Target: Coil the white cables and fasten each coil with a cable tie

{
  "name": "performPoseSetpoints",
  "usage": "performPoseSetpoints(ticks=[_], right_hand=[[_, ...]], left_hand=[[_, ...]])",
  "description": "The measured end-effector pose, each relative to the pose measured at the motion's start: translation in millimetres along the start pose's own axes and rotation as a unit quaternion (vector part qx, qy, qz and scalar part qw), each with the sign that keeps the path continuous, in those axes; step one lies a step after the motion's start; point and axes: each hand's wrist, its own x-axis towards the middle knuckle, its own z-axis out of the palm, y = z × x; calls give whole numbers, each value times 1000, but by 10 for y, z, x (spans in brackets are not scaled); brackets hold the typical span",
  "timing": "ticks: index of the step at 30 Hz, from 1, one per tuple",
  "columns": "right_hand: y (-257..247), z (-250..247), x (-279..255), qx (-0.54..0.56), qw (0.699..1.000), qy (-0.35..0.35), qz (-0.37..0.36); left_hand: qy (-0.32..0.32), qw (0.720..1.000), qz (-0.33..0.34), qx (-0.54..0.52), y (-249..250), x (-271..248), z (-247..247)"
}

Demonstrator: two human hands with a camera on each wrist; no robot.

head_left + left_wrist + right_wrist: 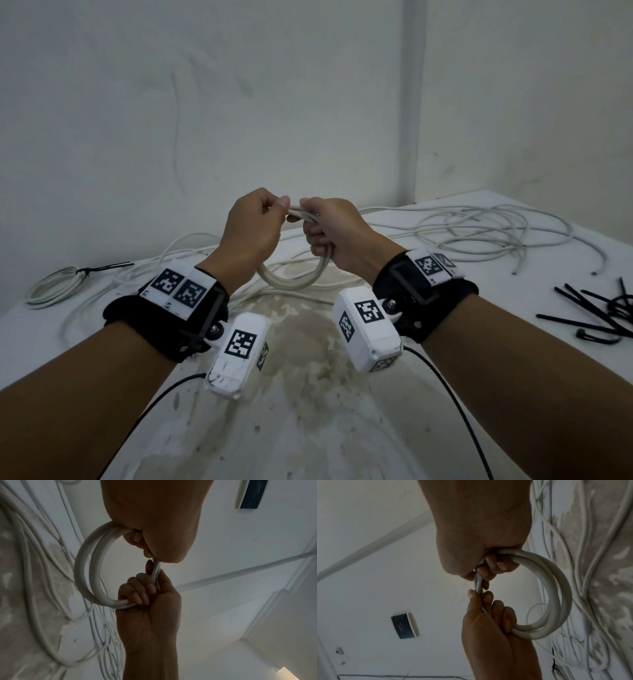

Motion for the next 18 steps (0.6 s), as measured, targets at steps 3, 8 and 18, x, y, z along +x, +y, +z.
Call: performPoseSetpoints(ticks=[3, 8, 18], right_hand=[[24, -177, -77, -11, 1000, 18, 9], [14, -551, -265, -26, 998, 57, 13], [-35, -1946, -866, -575, 772, 262, 70]], left_hand=[[-13, 1000, -1, 7, 62, -35, 165], [-35, 999, 22, 18, 211, -100, 512], [-101, 994, 35, -14, 631, -304, 1245]])
